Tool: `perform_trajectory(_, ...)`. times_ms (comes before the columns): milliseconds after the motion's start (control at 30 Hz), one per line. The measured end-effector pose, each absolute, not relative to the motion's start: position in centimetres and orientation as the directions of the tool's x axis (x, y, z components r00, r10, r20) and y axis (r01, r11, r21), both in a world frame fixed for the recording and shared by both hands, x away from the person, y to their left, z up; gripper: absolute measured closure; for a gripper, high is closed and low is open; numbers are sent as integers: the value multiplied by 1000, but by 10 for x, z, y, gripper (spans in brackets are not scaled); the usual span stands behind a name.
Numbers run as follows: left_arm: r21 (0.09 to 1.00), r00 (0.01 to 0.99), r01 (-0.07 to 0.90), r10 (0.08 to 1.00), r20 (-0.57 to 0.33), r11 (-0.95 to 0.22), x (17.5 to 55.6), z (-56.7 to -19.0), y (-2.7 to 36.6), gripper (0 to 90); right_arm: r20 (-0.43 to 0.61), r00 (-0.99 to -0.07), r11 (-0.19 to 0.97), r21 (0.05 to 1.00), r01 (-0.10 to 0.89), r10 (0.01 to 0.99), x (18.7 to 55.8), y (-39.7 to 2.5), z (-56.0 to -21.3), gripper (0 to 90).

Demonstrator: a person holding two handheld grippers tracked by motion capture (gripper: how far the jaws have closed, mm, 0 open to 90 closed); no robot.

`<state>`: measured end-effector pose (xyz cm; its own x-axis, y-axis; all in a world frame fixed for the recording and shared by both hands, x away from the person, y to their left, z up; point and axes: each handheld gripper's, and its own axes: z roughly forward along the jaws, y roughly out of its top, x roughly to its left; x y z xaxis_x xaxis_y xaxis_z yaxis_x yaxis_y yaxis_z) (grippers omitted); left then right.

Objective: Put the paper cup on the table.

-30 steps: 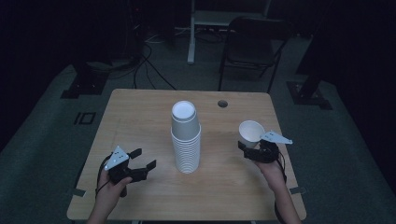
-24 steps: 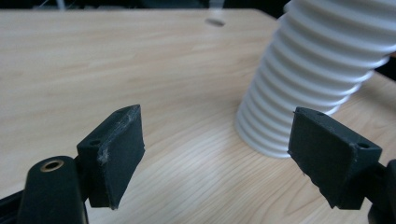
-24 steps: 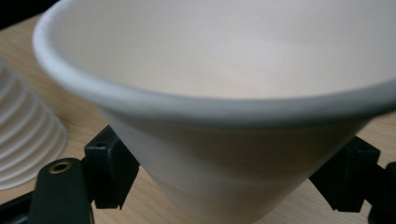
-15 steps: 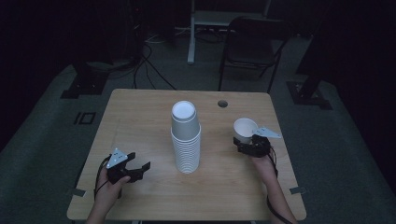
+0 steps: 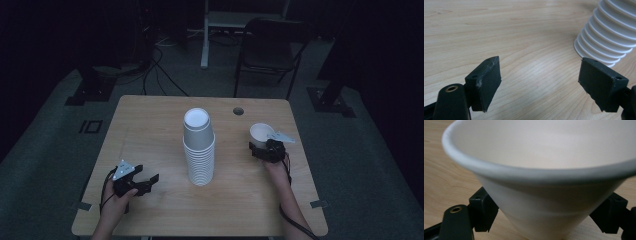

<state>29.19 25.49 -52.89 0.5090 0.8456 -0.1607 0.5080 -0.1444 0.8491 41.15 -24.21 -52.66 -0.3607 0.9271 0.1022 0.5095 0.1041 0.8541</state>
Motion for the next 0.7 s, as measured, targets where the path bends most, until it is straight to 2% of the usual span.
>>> perform_trajectory(567, 846, 501, 515, 849, -167, -138, 292, -531, 257, 187, 94, -364, 131, 827, 547, 927, 420, -238, -545, 188)
perform_trajectory(700, 847, 500, 514, 850, -164, -139, 292, -531, 257, 187, 100, -386, 143, 820, 554, 917, 421, -238, -544, 157)
